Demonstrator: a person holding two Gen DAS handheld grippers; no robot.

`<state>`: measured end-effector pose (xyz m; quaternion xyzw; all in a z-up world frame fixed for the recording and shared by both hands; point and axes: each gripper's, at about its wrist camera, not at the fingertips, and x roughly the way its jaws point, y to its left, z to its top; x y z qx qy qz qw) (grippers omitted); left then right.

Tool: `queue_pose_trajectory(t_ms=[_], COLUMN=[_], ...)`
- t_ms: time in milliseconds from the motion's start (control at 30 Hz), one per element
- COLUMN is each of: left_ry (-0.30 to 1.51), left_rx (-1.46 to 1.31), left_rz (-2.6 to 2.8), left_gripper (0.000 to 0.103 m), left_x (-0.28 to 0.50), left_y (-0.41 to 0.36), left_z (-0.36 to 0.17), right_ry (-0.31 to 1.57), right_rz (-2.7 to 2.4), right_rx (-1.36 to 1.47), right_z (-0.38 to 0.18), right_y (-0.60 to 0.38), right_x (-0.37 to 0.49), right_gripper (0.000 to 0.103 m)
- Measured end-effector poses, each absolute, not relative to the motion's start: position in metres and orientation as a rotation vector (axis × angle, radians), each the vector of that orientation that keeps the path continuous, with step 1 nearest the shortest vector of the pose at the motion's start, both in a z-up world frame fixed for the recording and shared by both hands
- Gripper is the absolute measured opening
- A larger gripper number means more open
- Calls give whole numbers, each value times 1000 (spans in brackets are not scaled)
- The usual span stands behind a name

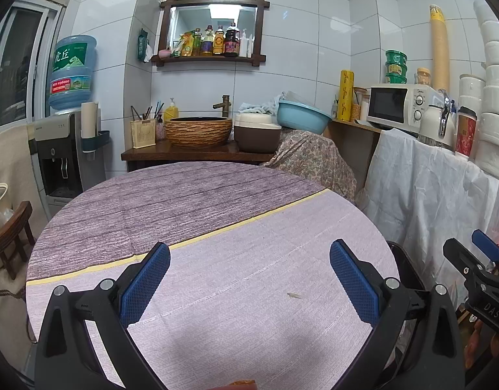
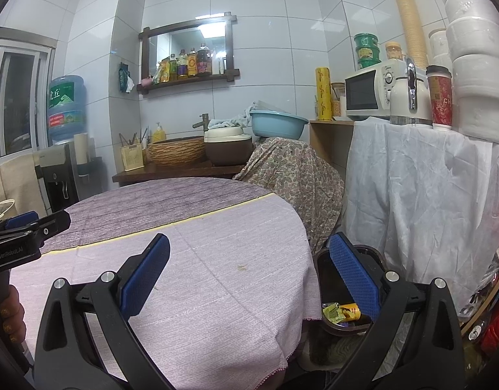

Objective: Collect trash

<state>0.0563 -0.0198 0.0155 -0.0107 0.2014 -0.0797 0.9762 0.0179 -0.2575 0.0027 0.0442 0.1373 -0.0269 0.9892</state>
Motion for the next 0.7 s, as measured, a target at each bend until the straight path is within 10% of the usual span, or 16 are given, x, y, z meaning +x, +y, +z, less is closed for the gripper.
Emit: queue_pose_trajectory(t_ms=[700], left_ry=[399], left_rx=[-3], left_rz=[-166], left_gripper=[97], left_x=[56], left_y=[-22], left_z=[12], right_ry=[276], right_rz=[-53], right_rx=[89], right_z=[3], right_y=[-258], right_x=[18], right_gripper=[97])
